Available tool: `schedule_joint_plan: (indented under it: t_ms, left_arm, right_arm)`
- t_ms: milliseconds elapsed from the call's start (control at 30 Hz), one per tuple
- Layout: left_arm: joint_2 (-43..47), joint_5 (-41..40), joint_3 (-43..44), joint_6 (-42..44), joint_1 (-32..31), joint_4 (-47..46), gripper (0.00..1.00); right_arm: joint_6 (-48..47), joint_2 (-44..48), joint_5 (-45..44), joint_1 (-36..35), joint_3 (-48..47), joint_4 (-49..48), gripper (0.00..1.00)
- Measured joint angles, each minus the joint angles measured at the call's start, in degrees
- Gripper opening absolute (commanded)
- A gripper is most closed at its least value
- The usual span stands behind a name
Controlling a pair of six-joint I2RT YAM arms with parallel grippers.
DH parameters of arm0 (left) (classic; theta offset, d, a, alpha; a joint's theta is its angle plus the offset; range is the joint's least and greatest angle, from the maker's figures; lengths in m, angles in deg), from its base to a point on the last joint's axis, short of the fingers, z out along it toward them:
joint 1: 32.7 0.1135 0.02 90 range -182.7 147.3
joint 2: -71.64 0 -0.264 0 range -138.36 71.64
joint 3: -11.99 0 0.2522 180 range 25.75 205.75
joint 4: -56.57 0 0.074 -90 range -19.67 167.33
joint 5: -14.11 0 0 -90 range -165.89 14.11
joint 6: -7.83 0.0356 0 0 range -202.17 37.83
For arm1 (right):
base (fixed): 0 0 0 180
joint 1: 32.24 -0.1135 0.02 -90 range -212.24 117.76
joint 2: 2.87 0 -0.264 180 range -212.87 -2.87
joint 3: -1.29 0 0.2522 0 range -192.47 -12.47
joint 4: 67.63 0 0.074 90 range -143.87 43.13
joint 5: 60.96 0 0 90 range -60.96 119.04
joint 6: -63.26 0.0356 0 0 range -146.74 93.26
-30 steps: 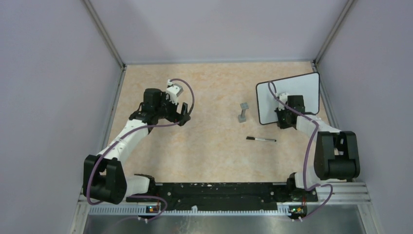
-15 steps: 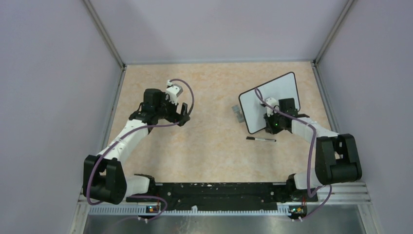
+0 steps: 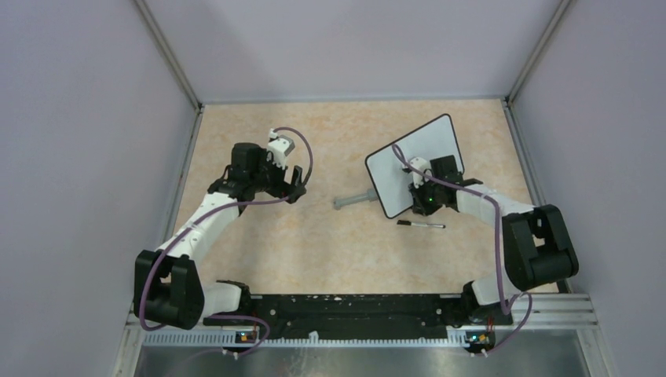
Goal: Write a sentence on the whiteboard
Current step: Move the whiteboard to the center of the board.
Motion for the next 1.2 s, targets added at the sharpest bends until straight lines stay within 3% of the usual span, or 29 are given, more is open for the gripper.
schedule_joint_plan:
  t_ms: [733, 1067, 1200]
  left_arm:
    - [-0.17, -10.64, 6.8, -2.93, 0.46, 4.76, 0.99]
    - [-5.14, -16.63, 13.29, -5.66, 4.26, 8.02, 0.99]
    - [-7.28, -15.87, 16.02, -6.91, 8.09, 9.44, 0.99]
  right_arm:
    - [10.71, -6.99, -1.97, -18.99, -6.58, -1.62, 0.0]
    - [14.34, -7.19, -3.32, -28.3, -6.58, -2.12, 0.0]
    - [15.02, -7.26, -3.28, -31.47, -6.58, -2.14, 0.12]
